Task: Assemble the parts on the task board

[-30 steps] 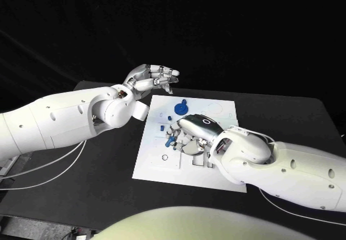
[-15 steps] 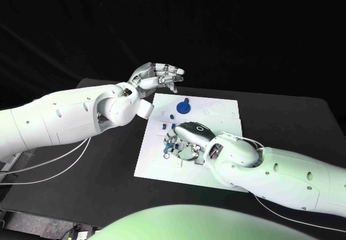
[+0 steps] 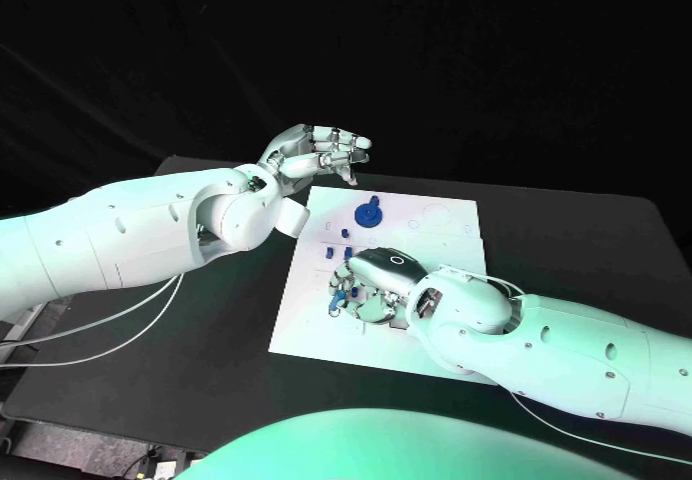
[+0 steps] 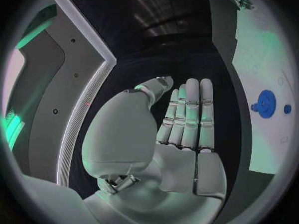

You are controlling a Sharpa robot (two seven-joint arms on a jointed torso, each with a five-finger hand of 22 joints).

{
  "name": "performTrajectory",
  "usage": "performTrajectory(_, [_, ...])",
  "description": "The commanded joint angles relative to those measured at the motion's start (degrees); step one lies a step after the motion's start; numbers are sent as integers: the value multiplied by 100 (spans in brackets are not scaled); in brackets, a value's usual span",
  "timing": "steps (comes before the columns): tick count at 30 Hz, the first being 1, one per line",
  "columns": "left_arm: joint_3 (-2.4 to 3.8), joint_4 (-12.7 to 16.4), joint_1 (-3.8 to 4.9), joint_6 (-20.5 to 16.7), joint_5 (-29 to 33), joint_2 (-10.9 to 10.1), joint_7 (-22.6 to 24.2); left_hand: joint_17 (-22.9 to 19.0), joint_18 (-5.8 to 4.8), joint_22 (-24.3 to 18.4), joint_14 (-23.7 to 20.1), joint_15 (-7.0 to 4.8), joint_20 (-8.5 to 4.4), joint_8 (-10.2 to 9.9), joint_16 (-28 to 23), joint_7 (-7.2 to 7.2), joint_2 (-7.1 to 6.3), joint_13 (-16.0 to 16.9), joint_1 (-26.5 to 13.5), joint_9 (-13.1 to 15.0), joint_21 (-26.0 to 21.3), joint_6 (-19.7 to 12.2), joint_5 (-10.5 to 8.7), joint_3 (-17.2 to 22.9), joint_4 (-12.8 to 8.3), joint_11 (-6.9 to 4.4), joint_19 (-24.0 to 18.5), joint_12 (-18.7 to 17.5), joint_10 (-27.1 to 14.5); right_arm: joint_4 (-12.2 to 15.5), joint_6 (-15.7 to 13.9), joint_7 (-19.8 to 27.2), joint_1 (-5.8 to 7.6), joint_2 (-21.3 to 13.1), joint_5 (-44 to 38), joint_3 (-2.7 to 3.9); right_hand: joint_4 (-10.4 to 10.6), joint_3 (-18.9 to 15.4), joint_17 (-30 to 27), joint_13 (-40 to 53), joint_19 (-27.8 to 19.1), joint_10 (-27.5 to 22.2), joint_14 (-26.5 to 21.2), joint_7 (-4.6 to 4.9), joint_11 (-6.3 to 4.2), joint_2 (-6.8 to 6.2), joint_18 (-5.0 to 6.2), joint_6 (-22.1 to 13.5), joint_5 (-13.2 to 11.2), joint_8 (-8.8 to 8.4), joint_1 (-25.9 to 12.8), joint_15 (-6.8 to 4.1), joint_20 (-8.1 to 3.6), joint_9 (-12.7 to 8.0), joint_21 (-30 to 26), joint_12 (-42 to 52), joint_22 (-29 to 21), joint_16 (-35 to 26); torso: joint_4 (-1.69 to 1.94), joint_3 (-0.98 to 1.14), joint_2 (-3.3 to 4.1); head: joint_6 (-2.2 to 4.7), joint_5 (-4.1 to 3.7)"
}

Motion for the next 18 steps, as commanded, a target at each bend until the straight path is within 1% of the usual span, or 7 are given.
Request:
performTrajectory(1, [3,12,4,89,-12,10,34,-8,74,-9,-30,12,43,-25,-16,12,3,2,-24,5,-30,-30,18,-29,1,6,12,31,-38,-22,226,0,-8,15,-105,-6,-6,27,-4,-9,23,35,161,15,11,10,-100,15,30,48,-25,-34,-5,142,-33,-17,217,-3,7,3,5,0,7])
performTrajectory(8, [3,13,4,88,-12,9,30,-8,74,-9,-30,12,43,-25,-16,12,3,2,-24,5,-30,-30,18,-29,1,6,12,31,-38,-39,385,-38,-13,27,-151,-15,-7,29,-18,-9,16,37,159,15,11,9,-97,11,33,49,-28,-33,-5,144,-49,-21,209,-10,1,0,2,0,16])
performTrajectory(13, [3,12,4,88,-12,10,30,-8,74,-9,-30,12,43,-25,-16,12,3,2,-24,5,-30,-30,18,-29,1,6,12,31,-38,-47,438,-59,-15,34,-187,-18,-7,29,-18,-9,16,37,159,15,11,9,-97,11,33,49,-28,-33,-5,144,-49,-21,209,-10,0,3,0,0,17])
performTrajectory(18, [3,12,4,86,-12,8,30,-8,74,-9,-30,12,43,-25,-16,12,3,2,-24,5,-30,-30,18,-29,1,6,12,31,-38,-48,465,-76,-17,45,-221,-19,-7,29,-18,-9,16,37,159,15,11,9,-97,11,33,49,-28,-33,-5,144,-49,-21,209,-10,-3,-1,-3,0,20])
